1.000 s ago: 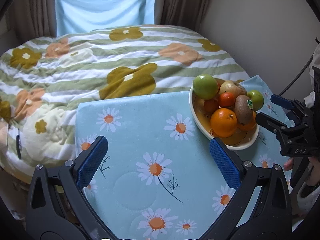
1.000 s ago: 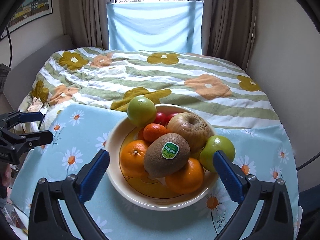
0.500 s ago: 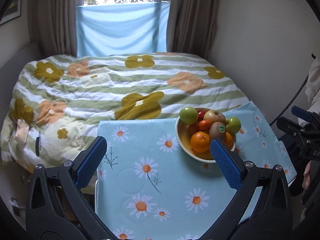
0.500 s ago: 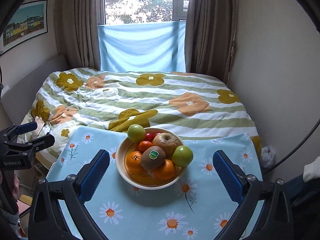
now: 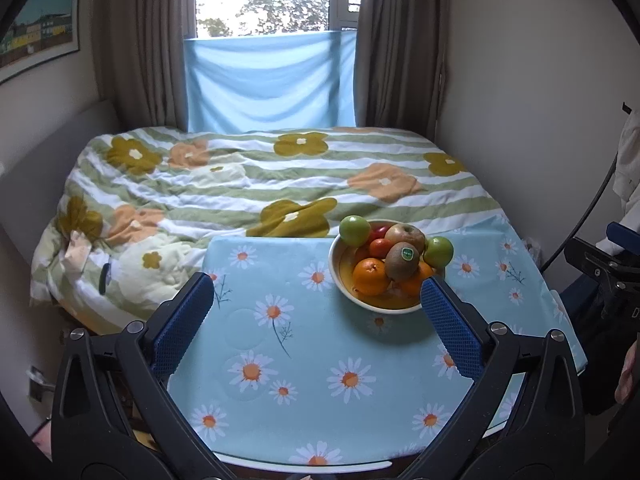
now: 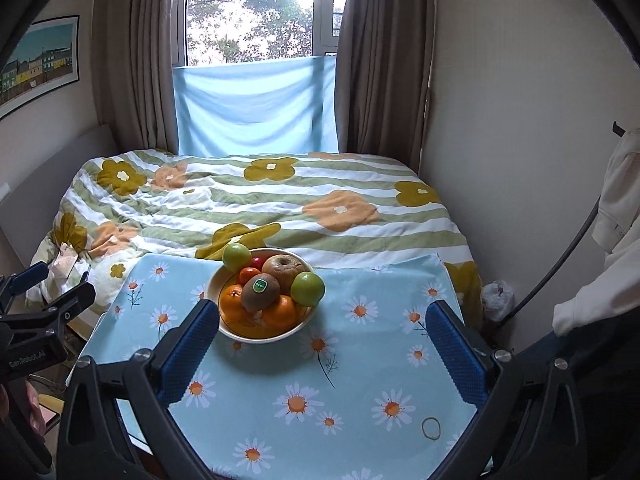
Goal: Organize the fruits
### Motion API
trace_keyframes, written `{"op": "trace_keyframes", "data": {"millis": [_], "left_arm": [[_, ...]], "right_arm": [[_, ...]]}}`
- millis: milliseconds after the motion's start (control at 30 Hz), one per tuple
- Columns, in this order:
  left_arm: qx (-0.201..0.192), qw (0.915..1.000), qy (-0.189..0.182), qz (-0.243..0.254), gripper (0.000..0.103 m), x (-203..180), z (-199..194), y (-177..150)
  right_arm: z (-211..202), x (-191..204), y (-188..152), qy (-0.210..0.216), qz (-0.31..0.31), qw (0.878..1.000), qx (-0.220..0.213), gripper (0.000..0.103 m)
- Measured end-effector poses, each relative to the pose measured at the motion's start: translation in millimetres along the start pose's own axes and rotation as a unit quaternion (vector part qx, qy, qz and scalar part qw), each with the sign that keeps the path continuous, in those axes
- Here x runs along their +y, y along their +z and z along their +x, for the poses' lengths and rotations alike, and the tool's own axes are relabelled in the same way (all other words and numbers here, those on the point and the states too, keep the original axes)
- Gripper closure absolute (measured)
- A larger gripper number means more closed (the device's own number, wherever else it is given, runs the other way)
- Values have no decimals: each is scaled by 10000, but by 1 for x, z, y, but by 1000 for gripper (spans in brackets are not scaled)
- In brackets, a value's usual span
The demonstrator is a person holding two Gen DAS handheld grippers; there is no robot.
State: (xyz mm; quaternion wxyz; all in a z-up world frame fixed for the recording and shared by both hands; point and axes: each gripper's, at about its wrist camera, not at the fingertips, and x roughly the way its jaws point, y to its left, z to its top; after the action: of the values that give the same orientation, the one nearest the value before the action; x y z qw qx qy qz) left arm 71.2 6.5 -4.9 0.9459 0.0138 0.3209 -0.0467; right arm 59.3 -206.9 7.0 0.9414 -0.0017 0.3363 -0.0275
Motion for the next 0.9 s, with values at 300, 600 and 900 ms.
{"op": "trace_keyframes", "data": {"millis": [300,600,900], "left_arm": [[-149,9999,58,-25,0,-7,-14,-10],[-216,9997,70,46,0,-7,-18,-8],[-283,9995,87,56,0,-3,-18,-5]], "right_arm": [[-6,-1,-13,18,42,10000,-22,0],[-10,4,-12,61,58,9999,-108,0],[-10,4,-9,50,120,9998,-147,0]]}}
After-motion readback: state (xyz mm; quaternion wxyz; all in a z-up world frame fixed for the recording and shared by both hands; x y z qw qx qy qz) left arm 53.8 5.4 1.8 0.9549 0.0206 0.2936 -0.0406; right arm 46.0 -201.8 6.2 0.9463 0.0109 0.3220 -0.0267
